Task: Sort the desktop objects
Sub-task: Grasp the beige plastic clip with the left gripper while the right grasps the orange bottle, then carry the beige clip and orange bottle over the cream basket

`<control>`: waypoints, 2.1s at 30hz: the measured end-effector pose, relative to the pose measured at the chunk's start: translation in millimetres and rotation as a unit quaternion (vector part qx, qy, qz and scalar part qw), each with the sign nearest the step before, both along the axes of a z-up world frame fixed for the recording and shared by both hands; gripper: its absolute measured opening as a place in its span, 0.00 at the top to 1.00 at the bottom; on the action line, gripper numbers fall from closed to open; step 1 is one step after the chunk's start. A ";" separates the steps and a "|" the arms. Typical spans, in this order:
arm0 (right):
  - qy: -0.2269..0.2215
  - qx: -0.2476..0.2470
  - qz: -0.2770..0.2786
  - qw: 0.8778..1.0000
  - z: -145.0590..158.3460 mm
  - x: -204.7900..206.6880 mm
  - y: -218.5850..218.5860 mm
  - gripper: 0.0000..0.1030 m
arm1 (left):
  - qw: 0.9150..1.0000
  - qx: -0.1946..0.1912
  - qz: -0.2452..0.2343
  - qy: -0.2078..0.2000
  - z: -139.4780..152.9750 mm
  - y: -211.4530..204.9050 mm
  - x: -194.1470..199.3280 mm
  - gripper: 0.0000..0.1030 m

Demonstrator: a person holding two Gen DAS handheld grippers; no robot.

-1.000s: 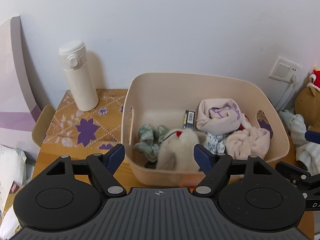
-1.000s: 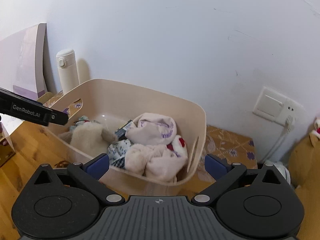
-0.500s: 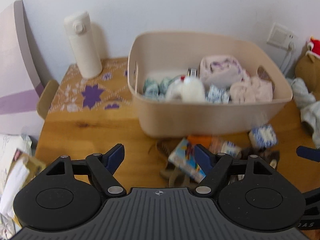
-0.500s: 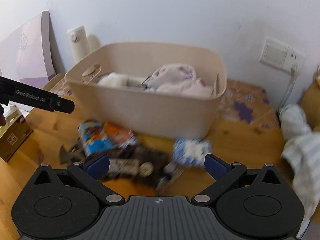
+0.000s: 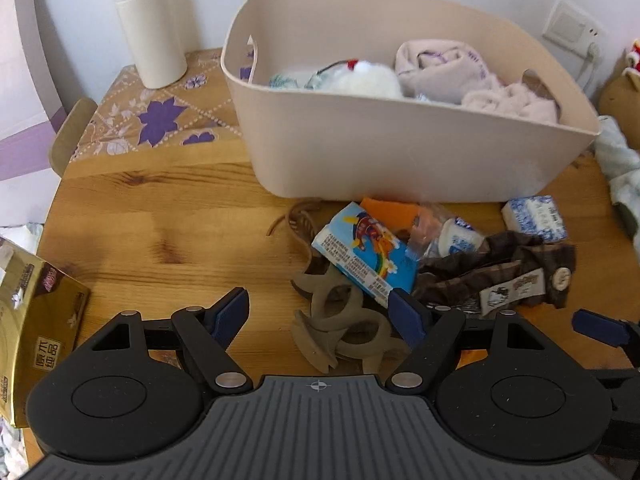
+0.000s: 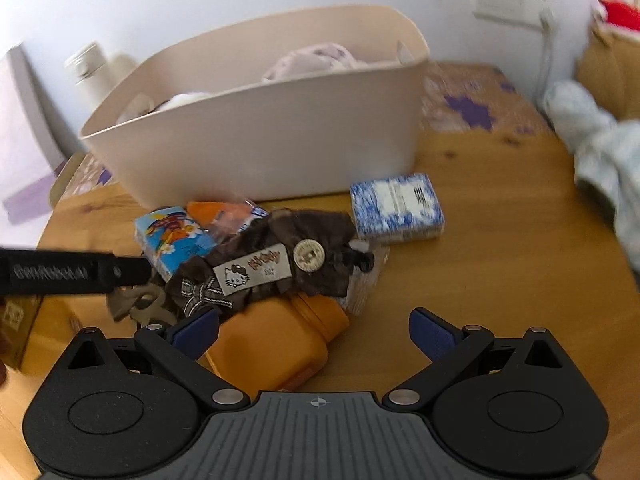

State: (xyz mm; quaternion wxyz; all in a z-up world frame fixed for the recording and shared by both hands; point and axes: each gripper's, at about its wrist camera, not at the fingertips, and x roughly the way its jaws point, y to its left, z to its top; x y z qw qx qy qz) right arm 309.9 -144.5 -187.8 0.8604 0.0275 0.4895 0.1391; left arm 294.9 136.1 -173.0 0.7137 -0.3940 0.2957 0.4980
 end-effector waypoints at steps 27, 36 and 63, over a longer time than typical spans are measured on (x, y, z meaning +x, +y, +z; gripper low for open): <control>0.047 -0.022 -0.020 0.998 -25.4 12.3 -7.8 0.00 | 0.995 -0.087 0.044 -0.023 -33.8 12.8 -3.3 0.17; 0.031 -0.037 -0.017 0.999 -28.0 2.9 -49.5 0.00 | 0.998 -0.064 0.019 0.010 -35.9 1.1 1.9 0.17; -0.006 -0.065 0.047 0.997 -21.7 1.2 -59.5 0.51 | 0.998 -0.028 -0.047 0.014 -34.9 -8.4 -4.1 0.42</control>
